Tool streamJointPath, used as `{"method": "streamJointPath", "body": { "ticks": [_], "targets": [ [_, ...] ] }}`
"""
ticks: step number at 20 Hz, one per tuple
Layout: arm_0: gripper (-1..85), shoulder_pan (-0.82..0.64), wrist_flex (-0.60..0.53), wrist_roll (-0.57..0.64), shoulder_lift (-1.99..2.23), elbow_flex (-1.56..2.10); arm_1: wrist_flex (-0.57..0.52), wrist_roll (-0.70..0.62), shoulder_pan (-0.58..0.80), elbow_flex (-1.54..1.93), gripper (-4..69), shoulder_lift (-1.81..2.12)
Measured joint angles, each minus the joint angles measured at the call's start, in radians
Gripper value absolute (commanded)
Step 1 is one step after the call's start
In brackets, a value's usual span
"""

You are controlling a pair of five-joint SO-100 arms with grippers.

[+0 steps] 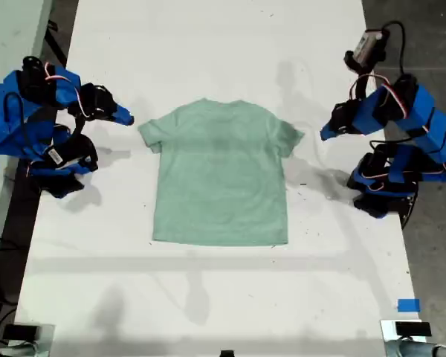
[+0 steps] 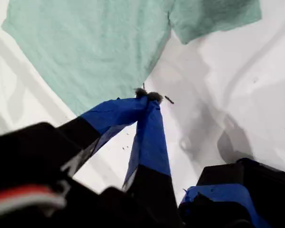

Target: Fold tshirt

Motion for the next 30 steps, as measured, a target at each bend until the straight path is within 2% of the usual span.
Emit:
{"method": "streamJointPath", "body": {
  "ticks": [1, 3, 12, 13, 14, 16, 20, 30],
  "targets": [
    [0.1, -0.041, 0.067, 0.054, -0.067, -0.084, 0.023, -0.043, 0.023, -0.057, 0.0, -0.051],
    [0.1, -0.104, 0.114, 0.147, -0.143, -0.175, 0.034, -0.107, 0.057, -0.138, 0.0, -0.144],
    [0.1, -0.328, 0.109, 0.316, -0.282, -0.199, 0.034, -0.348, 0.209, -0.219, 0.1, -0.322],
    [0.1, -0.345, 0.103, 0.327, -0.298, -0.199, 0.034, -0.379, 0.221, -0.219, 4.6, -0.331],
    [0.1, -0.351, 0.097, 0.331, -0.311, -0.199, 0.034, -0.394, 0.229, -0.219, 13.9, -0.344],
    [0.1, -0.353, 0.089, 0.337, -0.325, -0.199, 0.034, -0.419, 0.233, -0.219, 25.8, -0.354],
    [0.1, -0.350, 0.080, 0.337, -0.331, -0.199, 0.018, -0.474, 0.247, -0.219, 31.0, -0.400],
    [0.1, -0.328, 0.061, 0.337, -0.337, -0.199, -0.499, -0.588, 0.316, 0.130, 32.0, -0.644]
  ]
}}
